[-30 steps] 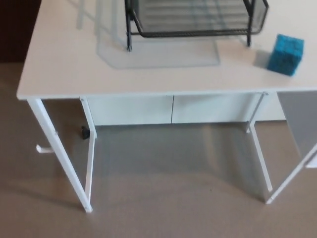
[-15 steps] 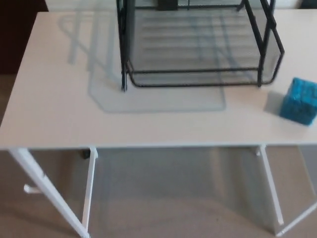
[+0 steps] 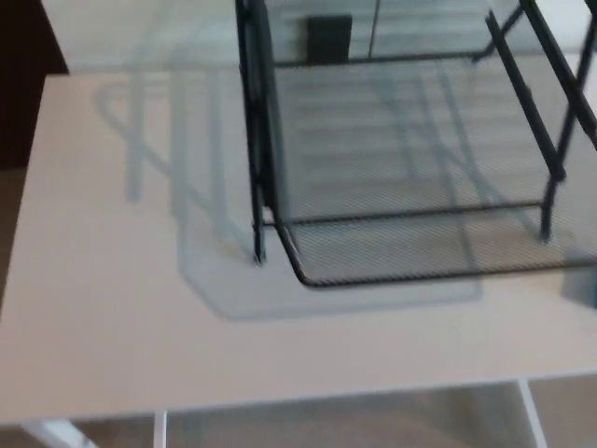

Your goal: The robot walks towards a desk on which a file tray is kept in the middle and a cube is kept to its right. The robot lifts the cube using its right hand and places it on the file tray.

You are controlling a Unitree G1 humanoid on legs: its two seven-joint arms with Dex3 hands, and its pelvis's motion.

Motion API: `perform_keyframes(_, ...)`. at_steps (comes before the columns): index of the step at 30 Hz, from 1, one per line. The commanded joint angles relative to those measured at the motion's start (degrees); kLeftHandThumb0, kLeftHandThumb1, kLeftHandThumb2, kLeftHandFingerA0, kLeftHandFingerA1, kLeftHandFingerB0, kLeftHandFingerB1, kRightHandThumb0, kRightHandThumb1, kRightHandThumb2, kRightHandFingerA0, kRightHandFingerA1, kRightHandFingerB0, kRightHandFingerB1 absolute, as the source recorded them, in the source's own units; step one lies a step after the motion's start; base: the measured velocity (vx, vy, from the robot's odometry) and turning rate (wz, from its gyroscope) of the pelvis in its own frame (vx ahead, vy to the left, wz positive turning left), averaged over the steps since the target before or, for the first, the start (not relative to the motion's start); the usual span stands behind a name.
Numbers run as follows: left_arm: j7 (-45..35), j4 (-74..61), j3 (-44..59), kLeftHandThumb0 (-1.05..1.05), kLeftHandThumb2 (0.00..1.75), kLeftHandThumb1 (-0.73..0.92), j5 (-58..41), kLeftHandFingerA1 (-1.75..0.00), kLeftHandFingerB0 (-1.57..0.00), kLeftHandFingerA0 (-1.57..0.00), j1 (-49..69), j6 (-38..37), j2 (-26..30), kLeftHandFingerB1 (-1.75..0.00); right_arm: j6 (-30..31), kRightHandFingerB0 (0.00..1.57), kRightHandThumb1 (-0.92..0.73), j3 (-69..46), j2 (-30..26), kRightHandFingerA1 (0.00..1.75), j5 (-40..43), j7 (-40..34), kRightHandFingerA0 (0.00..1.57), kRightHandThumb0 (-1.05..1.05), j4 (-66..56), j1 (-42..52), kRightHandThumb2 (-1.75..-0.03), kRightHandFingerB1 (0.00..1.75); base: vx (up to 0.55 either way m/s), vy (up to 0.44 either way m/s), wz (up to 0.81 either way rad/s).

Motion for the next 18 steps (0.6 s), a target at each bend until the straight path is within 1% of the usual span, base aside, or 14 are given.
perform_keyframes(1, 0.04, 0.28, 0.52, -0.63, 0.77, 0.65, -0.67, -0.27, 0.00, -0.06, 1.19, -1.01, -0.05, -0.07, -0.86, 0.00, -0.60, -2.10, -0.62, 0.45, 2.96, 4.27, 0.15, -0.80, 3.57, -0.78, -0.97, 0.19, 0.13, 0.106, 0.01)
perform_keyframes(2, 0.08, 0.24, 0.85, -0.74, 0.92, 0.61, -1.04, -0.28, 0.00, -0.02, 1.09, -0.35, -0.16, -0.12, -0.34, 0.00, -0.60, -1.78, -0.61, 0.46, 2.26, 4.04, 0.18, -0.80, 4.89, -1.59, -0.97, 0.20, 0.13, 0.099, 0.00)
perform_keyframes(3, 0.28, 0.18, 0.91, -0.75, 0.93, 0.61, -1.02, -0.26, 0.00, -0.01, 1.07, -0.17, -0.19, -0.12, -0.22, 0.00, -0.79, -0.45, -0.94, 0.35, 0.35, 2.28, 0.15, -0.83, 5.11, -1.73, -0.65, 0.18, 0.10, 0.051, 0.03)
perform_keyframes(4, 0.52, 0.10, 0.92, -0.75, 0.93, 0.61, -0.91, -0.26, 0.00, -0.01, 1.04, 0.02, -0.22, -0.12, -0.26, 0.00, -0.79, 1.46, -1.43, 0.35, -2.23, -0.25, 0.15, -0.83, 5.09, -1.72, -0.65, 0.18, 0.07, 0.023, 0.08)
perform_keyframes(5, 0.51, 0.34, 1.17, -0.75, 0.92, 0.61, -1.11, -0.24, 0.00, 0.00, 0.98, -0.18, -0.32, -0.12, -1.29, 0.00, -0.77, 0.20, -1.30, 0.39, -0.27, 1.13, 0.24, -0.82, 5.14, -1.46, -0.63, 0.21, 0.00, 0.000, 0.00)
perform_keyframes(8, 1.06, 0.51, 0.79, -0.74, 0.93, 0.62, -0.48, -0.31, 0.00, -0.02, 0.41, -0.41, -0.02, -0.12, -0.25, 0.00, -0.76, -0.67, -0.86, 0.32, 1.13, 2.67, 0.19, -0.79, 5.62, -2.38, -0.63, 0.20, 0.07, -0.108, 0.06)
perform_keyframes(9, 1.25, 0.87, 0.97, -0.76, 0.92, 0.62, -0.59, -0.32, -0.02, -0.04, -0.35, -0.72, 0.06, -0.11, 0.79, 0.00, -0.61, -0.32, -0.89, 0.41, 0.71, 2.56, 0.15, -0.85, 5.12, -3.21, -0.99, 0.19, 0.05, -0.189, 0.05)
perform_keyframes(11, 1.76, 1.06, 0.77, -0.75, 0.92, 0.61, -0.22, -0.37, 0.00, -0.09, -0.96, -0.46, 0.25, -0.13, 1.69, 0.00, -0.62, 0.43, -1.25, 0.41, -0.23, 1.95, 0.15, -0.86, 4.16, -3.03, -1.00, 0.20, 0.01, -0.191, -0.10)
perform_keyframes(12, 1.21, 0.21, 1.04, -0.64, 0.64, 0.79, -0.65, -0.28, 0.00, -0.08, -0.35, -1.29, 0.14, -0.11, 3.63, 0.02, -0.66, 1.01, -1.38, 0.26, -0.91, 1.83, 0.12, -0.90, 3.58, -3.54, -1.01, 0.15, 0.01, -0.283, 0.00)
perform_keyframes(13, 0.84, 0.77, 1.47, -0.71, 0.93, 0.62, -1.21, -0.30, 0.00, -0.06, -0.58, -1.64, -0.08, -0.13, 3.93, 0.00, -0.65, 2.42, -1.98, 0.39, -2.92, 0.15, 0.10, -0.84, 2.66, -3.42, -1.03, 0.19, 0.00, -0.239, 0.08)
perform_keyframes(15, 0.79, 1.19, 1.80, -0.71, 0.93, 0.62, -1.44, -0.30, 0.00, -0.06, -0.86, -1.64, -0.26, -0.13, 4.25, 0.00, -0.65, 3.28, -2.36, 0.39, -3.55, -0.54, 0.10, -0.84, 1.89, -3.57, -1.03, 0.19, 0.03, -0.188, -0.07)
perform_keyframes(16, 1.94, 0.89, 1.27, -0.70, 0.93, 0.63, -0.51, -0.34, 0.00, -0.08, -1.04, -0.45, -0.07, -0.15, 4.76, 0.02, -0.65, 2.23, -2.23, 0.48, -2.15, -0.33, 0.12, -0.88, 0.61, -3.08, -0.99, 0.20, 0.04, -0.089, -0.01)
perform_keyframes(17, 2.00, 1.88, 1.29, -0.65, 0.76, 0.68, -0.41, -0.29, 0.00, -0.08, -1.35, -0.98, -0.04, -0.07, 4.60, 0.01, -0.77, 2.16, -2.06, 0.38, -1.92, -0.41, 0.14, -0.83, 1.12, -3.34, -0.64, 0.23, 0.04, -0.066, -0.09)
perform_keyframes(18, 1.99, 3.70, 1.44, -0.74, 0.92, 0.61, -0.52, -0.36, 0.00, -0.09, -2.38, -1.01, 0.06, -0.13, 2.72, 0.08, -0.70, 0.38, -1.45, 0.30, 0.00, -0.77, 0.09, -0.76, 1.58, -3.04, -0.63, 0.23, 0.06, -0.030, -0.08)
